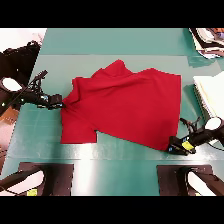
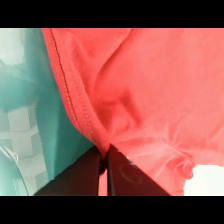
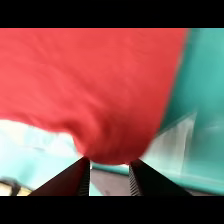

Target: Fold the shirts.

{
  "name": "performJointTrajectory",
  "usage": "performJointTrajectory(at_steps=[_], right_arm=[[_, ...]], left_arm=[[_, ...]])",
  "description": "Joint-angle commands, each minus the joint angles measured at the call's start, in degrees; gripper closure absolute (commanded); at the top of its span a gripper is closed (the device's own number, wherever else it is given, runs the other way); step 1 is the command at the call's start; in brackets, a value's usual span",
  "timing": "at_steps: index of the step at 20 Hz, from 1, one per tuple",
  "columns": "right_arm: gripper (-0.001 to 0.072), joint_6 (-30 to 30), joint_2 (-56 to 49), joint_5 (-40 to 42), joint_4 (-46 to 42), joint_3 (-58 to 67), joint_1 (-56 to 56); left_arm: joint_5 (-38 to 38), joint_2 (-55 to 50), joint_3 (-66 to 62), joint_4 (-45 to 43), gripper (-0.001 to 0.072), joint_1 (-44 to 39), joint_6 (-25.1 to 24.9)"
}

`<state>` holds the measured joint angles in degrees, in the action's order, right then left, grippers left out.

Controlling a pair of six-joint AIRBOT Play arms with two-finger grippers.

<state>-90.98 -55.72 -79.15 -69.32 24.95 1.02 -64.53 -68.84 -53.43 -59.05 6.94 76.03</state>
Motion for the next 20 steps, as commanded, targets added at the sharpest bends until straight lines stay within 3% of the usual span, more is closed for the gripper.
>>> performJointTrajectory(at_steps=[1, 4, 8, 15, 17, 19, 20], right_arm=[[0.0426, -1.16, -0.04, 3.1, -1.27, 3.37, -1.11], [0.0365, -1.11, -0.02, 1.53, -1.4, 4.63, 2.58], [0.0366, 0.04, -0.07, 1.46, -0.7, 4.59, 4.59], [0.0367, -0.02, -0.07, 3.87, 2.29, 4.59, -1.88], [0.0413, -0.02, -0.07, 5.55, 2.21, 4.59, -2.97], [0.0643, 0.0, -0.02, 6.95, 1.77, 4.59, -3.34], [0.0678, 0.02, -0.02, 7.74, 1.77, 4.61, -3.34]], left_arm=[[0.0, 0.04, -0.07, -0.04, 0.0679, 0.0, -0.02], [-0.02, 0.02, -0.07, -0.04, 0.0679, 0.0, -0.02], [-0.02, 0.04, -0.07, -0.02, 0.0679, 0.0, 0.0], [-0.04, 0.04, -0.07, 0.0, 0.0679, 0.0, 0.0], [-0.37, 0.04, -0.07, -0.02, 0.0679, 0.0, 0.0], [-0.61, 0.04, -0.07, -0.04, 0.0679, 0.0, -0.02], [-0.46, 0.11, -0.07, -0.02, 0.068, 0.0, 0.0]])
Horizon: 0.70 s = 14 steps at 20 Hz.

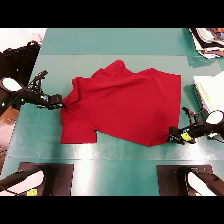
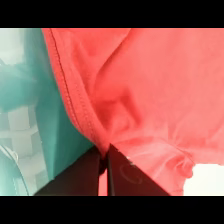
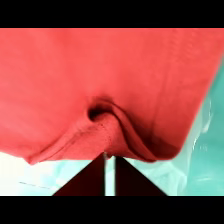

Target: Fold the shirts.

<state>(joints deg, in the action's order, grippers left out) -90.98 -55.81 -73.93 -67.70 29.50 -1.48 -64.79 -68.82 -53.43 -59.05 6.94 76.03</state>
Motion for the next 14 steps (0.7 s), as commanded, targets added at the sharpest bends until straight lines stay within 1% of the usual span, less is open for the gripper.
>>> performJointTrajectory(at_steps=[1, 4, 7, 11, 14], right_arm=[[0.069, 0.02, 0.07, 3.32, 0.2, 0.07, -0.85], [0.0692, 1.05, 0.09, 3.89, 0.15, 2.12, -0.85], [0.0693, 1.33, 0.07, 2.89, 0.09, 8.72, -0.85], [0.0693, 4.17, 0.07, 0.68, 0.07, 16.41, -0.85], [0.0693, 6.05, 0.09, 0.44, 0.15, 23.12, -0.85]], left_arm=[[-0.11, 0.15, -0.09, 0.0, 0.068, 0.0, 0.0], [-1.33, 0.2, -2.38, -0.02, 0.068, 0.0, 0.04], [-3.26, 0.2, -7.32, 1.16, 0.068, 0.0, 0.07], [-5.44, 0.2, -10.75, 1.22, 0.068, 0.0, 0.07], [-4.04, 2.75, -13.2, 1.2, 0.0681, 0.0, 0.46]])
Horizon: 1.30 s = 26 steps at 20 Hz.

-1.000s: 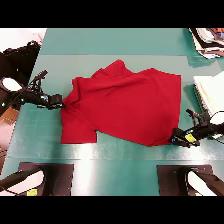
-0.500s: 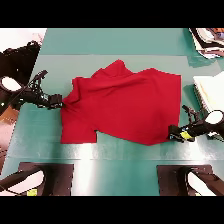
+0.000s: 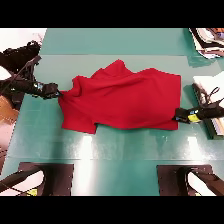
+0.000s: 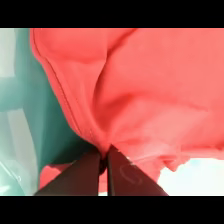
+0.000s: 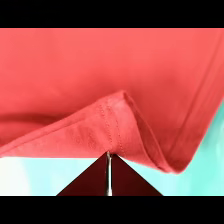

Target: Fold the shirts.

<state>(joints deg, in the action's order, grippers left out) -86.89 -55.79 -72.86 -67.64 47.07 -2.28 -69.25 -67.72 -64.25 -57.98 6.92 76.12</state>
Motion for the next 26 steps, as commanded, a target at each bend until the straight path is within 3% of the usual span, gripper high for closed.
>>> performJointTrajectory(at_steps=[1, 7, 12, 15, 18, 22, 26], right_arm=[[0.0693, 2.56, 0.04, -0.55, 0.09, 8.66, -0.04], [0.0693, 4.09, 1.88, 2.78, 0.04, 29.92, -0.04], [0.0693, 4.59, 9.01, 6.34, -0.15, 43.56, 0.02], [0.0694, 4.5, 11.32, 6.29, -2.1, 51.36, 0.0], [0.0694, 3.96, 10.45, 3.78, -5.4, 59.89, 0.02], [0.0694, 2.47, 1.84, -4.94, -6.08, 73.29, 0.02], [0.0693, 0.2, -7.56, -10.27, -5.99, 70.07, 0.0]], left_arm=[[1.68, 3.67, -4.35, 0.09, 0.0681, 0.02, 0.63], [4.48, 15.08, -27.58, 0.09, 0.0681, 0.02, 1.73], [3.21, 16.37, -52.7, 0.11, 0.0681, 0.02, 5.03], [4.7, 16.65, -61.53, 0.17, 0.0681, 0.02, 6.58], [7.41, 18.14, -62.2, 2.16, 0.0681, 0.02, 6.49], [7.89, 17.49, -59.63, 3.67, 0.0681, 0.02, 6.27], [4.02, 12.52, -46.84, 2.21, 0.0681, 0.02, 6.14]])
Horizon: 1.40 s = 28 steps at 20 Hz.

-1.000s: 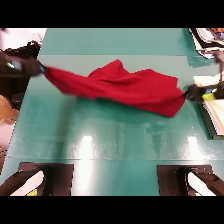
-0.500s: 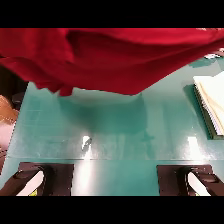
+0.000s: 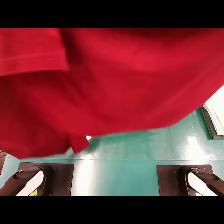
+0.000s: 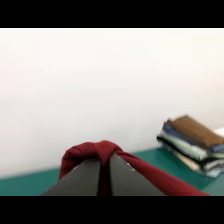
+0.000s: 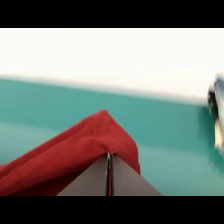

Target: Fold the shirts.

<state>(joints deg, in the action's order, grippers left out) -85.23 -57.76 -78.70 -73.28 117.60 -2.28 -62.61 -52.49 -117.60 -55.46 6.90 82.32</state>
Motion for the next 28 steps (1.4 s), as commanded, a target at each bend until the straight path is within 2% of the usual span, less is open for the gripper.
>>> performJointTrajectory(at_steps=[1, 4, 6, 9, 11, 13, 15, 18, 20, 25, 28], right_arm=[[0.0693, -1.86, -7.74, -4.55, -0.37, -3.89, 0.0], [0.0693, -1.95, -17.09, -4.94, -0.35, -12.61, -0.04], [0.0693, -1.92, -23.96, -2.67, -0.28, -16.57, -0.04], [0.0694, -1.9, -34.29, 4.9, 0.24, -16.52, -0.04], [0.0693, -1.9, -39.69, 9.25, 0.26, -12.7, -0.22], [0.0693, -1.88, -43.85, 11.5, 0.24, -7.65, -0.22], [0.0693, -1.62, -46.16, 9.79, 0.15, -3.76, -0.22], [0.0693, 0.37, -46.36, 2.8, -1.01, -4.13, -1.14], [0.0694, 0.48, -46.31, 1.18, -3.41, -7.56, -2.25], [0.0693, -0.37, -46.34, 11.93, -1.75, -17.25, -3.78], [0.068, -0.39, -46.31, 13.9, 0.28, -18.05, -3.78]], left_arm=[[-5.68, -5.9, 9.38, -0.31, 0.0681, 0.04, -0.11], [-13.03, -17.53, 15.34, -0.15, 0.0681, 0.04, -0.09], [-12.83, -26.29, 18.08, -0.22, 0.0681, 0.04, -0.26], [-5.05, -38.82, 18.56, 0.02, 0.068, 0.04, -0.52], [2.1, -43.3, 18.53, 1.2, 0.068, 0.04, -3.5], [6.51, -44.44, 18.56, 1.68, 0.068, 0.04, -6.05], [5.86, -44.39, 17.75, 1.53, 0.068, 0.24, -7.96], [-5.97, -44.37, 16.48, -0.2, 0.0681, 1.01, -8.22], [-9.46, -44.37, 17.49, -6.32, 0.0681, 0.94, -7.23], [-1.31, -44.37, 26.73, -6.91, 0.0679, 0.94, -7.34], [0.35, -44.37, 31.04, -6.93, 0.0675, 0.94, -7.3]])
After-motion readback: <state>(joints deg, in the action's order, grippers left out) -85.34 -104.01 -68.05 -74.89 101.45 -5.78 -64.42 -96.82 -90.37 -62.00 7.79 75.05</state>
